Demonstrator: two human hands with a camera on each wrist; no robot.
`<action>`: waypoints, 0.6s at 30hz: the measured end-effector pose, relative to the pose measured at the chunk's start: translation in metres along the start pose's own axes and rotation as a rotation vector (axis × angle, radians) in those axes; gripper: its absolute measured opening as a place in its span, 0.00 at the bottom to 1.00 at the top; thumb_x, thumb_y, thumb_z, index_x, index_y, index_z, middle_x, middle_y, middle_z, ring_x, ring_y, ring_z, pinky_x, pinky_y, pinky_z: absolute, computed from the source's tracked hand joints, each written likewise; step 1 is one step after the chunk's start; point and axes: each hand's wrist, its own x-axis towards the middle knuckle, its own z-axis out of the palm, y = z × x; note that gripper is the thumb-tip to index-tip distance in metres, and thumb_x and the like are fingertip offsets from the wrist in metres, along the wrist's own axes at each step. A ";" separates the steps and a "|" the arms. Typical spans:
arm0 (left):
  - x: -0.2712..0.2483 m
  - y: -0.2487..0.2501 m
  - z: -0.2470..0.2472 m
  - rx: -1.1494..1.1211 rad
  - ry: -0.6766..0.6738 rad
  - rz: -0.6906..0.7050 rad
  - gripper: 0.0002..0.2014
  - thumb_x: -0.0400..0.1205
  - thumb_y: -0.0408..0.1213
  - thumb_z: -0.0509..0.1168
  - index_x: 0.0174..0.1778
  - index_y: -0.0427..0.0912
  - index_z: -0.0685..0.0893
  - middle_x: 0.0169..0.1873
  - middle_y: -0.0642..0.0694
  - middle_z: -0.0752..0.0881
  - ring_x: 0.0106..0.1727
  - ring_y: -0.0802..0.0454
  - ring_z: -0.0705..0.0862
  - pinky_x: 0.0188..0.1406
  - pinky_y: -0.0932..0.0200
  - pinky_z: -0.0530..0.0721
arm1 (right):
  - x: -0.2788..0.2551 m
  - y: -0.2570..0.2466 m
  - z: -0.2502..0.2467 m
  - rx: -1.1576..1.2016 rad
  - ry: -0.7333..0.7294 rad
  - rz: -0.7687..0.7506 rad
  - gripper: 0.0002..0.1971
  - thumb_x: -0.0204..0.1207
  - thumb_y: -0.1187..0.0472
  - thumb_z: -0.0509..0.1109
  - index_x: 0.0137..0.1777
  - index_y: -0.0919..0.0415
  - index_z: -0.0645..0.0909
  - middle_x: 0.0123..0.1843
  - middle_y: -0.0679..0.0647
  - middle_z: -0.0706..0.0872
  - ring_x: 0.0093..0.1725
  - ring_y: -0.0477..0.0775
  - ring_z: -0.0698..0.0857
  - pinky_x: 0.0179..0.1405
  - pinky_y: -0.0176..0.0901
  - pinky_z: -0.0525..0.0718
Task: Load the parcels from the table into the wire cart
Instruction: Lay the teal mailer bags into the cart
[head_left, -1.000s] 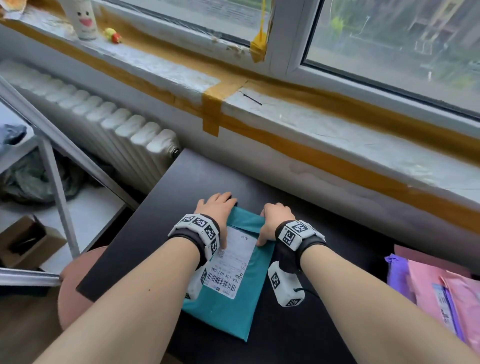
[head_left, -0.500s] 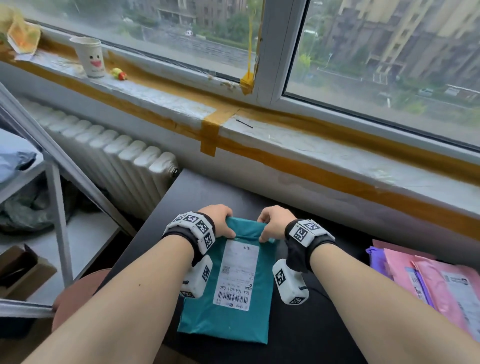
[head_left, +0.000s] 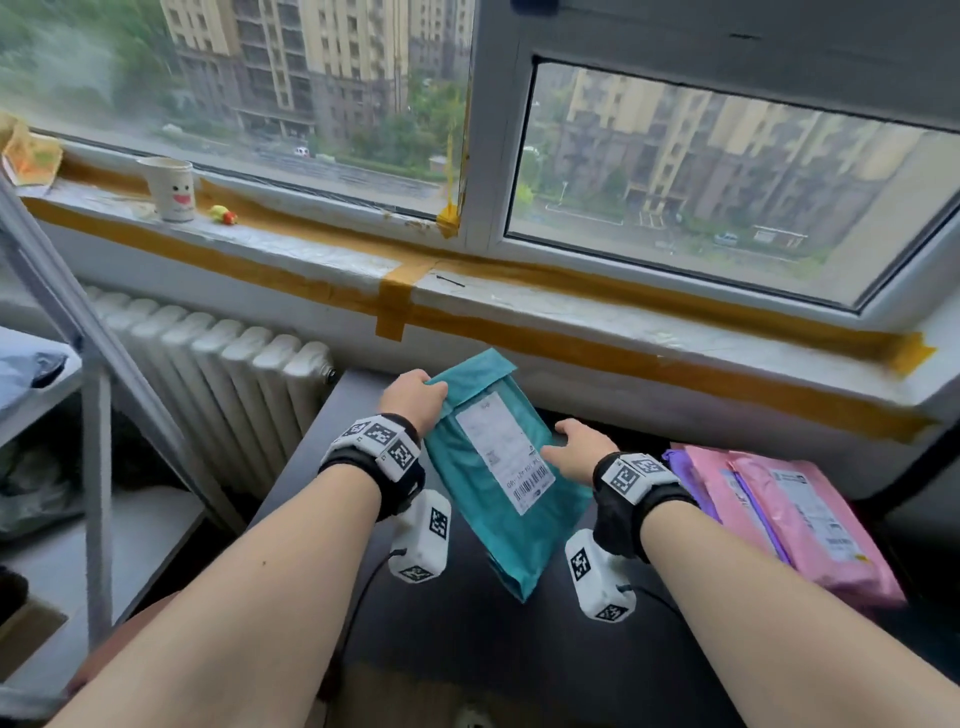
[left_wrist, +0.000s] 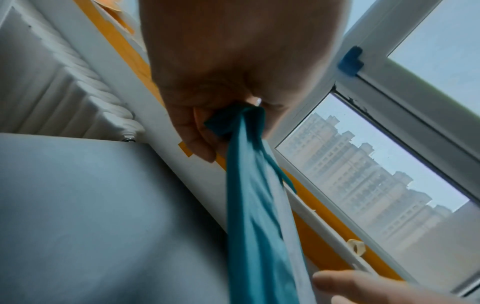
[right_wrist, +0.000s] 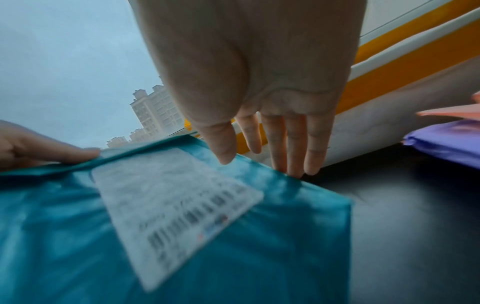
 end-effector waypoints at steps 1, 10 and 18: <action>-0.004 0.001 0.001 -0.018 0.023 0.001 0.13 0.83 0.37 0.58 0.31 0.41 0.72 0.53 0.31 0.84 0.49 0.39 0.79 0.48 0.52 0.75 | -0.008 0.005 0.001 0.003 0.018 0.020 0.31 0.81 0.50 0.62 0.82 0.57 0.60 0.78 0.57 0.73 0.74 0.59 0.75 0.69 0.44 0.73; -0.048 0.024 0.021 -0.241 0.188 -0.002 0.12 0.85 0.40 0.55 0.56 0.38 0.79 0.53 0.39 0.83 0.50 0.41 0.78 0.48 0.55 0.74 | -0.065 0.058 0.005 0.237 0.161 0.172 0.18 0.81 0.53 0.62 0.63 0.65 0.78 0.52 0.57 0.85 0.51 0.62 0.87 0.47 0.45 0.85; -0.099 0.074 0.083 -0.306 0.029 0.125 0.15 0.78 0.33 0.56 0.57 0.50 0.80 0.50 0.47 0.84 0.49 0.43 0.82 0.50 0.55 0.81 | -0.119 0.141 -0.018 0.445 0.440 0.286 0.22 0.75 0.61 0.69 0.69 0.59 0.75 0.62 0.56 0.86 0.61 0.60 0.84 0.59 0.45 0.81</action>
